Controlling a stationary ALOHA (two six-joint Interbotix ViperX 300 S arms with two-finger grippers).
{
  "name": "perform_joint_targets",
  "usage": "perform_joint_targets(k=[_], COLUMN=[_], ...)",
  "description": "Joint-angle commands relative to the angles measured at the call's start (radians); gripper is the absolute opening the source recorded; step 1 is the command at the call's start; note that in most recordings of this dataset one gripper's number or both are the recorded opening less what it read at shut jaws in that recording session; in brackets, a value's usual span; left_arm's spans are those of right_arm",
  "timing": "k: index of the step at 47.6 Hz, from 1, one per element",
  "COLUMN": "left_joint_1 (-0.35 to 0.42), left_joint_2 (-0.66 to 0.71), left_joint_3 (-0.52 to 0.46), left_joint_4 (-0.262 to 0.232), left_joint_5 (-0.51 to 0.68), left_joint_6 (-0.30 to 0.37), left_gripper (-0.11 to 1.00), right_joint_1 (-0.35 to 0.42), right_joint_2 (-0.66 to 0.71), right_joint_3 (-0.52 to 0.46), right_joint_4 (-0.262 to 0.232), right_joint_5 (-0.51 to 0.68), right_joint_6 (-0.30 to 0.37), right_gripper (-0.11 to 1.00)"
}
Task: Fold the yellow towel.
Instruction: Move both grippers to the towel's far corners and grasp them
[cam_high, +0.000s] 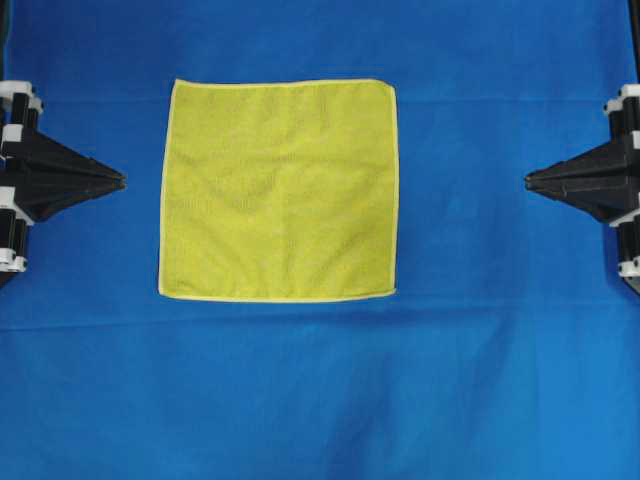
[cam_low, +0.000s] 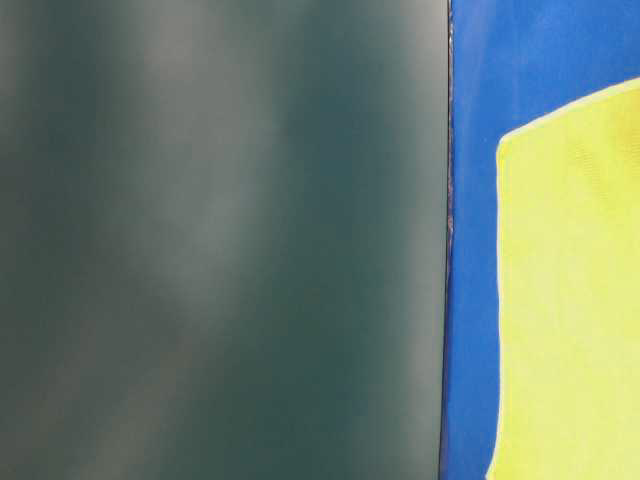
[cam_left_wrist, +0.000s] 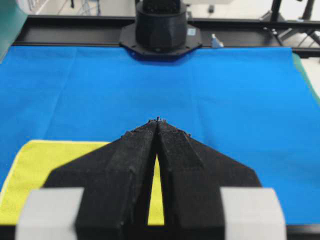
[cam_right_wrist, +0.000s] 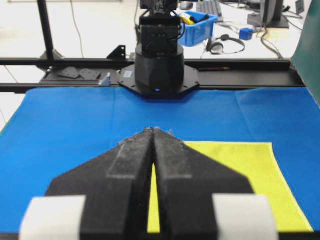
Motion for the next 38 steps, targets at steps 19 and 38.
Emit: perform_joint_targets(k=[19, 38], left_joint_1=[0.239, 0.471], left_joint_2=[0.158, 0.48], left_joint_3=[-0.014, -0.015], left_joint_4=[-0.031, -0.026], left_joint_5=[0.031, -0.003], left_joint_6=[-0.054, -0.021], left_gripper=[0.0, 0.47], right_joint_1=[-0.225, -0.42], right_joint_2=[0.353, 0.756], right_joint_3=[-0.179, -0.342], right_joint_4=[0.023, 0.005], right_joint_5=[0.084, 0.167], right_joint_6=[0.015, 0.011], right_gripper=[0.0, 0.32])
